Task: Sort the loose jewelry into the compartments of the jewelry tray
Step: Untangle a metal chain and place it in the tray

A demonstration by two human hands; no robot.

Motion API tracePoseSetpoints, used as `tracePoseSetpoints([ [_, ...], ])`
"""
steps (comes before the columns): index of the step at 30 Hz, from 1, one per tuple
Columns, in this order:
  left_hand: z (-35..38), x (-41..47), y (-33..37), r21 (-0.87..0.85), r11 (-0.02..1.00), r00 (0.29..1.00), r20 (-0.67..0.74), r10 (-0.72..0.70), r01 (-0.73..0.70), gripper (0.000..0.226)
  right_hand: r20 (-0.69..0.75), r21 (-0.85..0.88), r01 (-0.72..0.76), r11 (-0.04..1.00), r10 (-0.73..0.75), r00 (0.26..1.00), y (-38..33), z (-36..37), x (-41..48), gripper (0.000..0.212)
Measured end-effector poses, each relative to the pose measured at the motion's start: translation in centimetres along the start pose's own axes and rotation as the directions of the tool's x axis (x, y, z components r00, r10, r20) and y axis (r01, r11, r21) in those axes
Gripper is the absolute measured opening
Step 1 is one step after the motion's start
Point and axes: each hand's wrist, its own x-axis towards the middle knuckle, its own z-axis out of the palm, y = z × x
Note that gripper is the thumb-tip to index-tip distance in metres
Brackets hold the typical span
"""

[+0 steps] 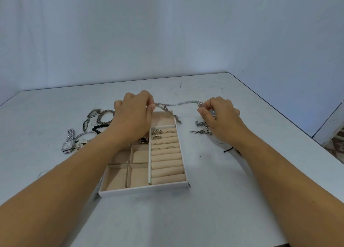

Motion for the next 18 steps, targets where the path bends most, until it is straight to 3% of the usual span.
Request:
tracePoseSetpoints([
  [3,-0.1,0.4,-0.1,-0.139,0.981,0.98,-0.128,-0.153,0.135,0.009,0.042,0.018,-0.033,0.999,0.033,0.999,0.6,-0.4,0.0,0.016],
  [7,-0.3,1.0,-0.6,-0.354,0.885,0.927,-0.106,-0.359,0.303,0.018,0.07,0.143,-0.068,0.987,0.059,0.996,1.1,-0.9,0.0,0.015],
  [12,0.3,0.5,-0.4,-0.391,0.905,0.986,0.069,-0.155,0.169,0.012,0.114,0.251,-0.055,0.966,0.027,0.993,0.2,-0.5,-0.1,0.011],
  [15,0.4,0.3,0.6,-0.417,0.907,0.996,0.084,-0.03,0.062,0.018,0.096,0.269,-0.001,0.963,-0.026,0.995,-0.4,0.0,-0.3,0.014],
  [18,0.1,0.6,1.5,-0.482,0.876,0.998,0.058,0.002,0.026,0.019,0.056,0.301,0.033,0.953,-0.052,0.997,-0.8,0.0,-0.4,0.007],
])
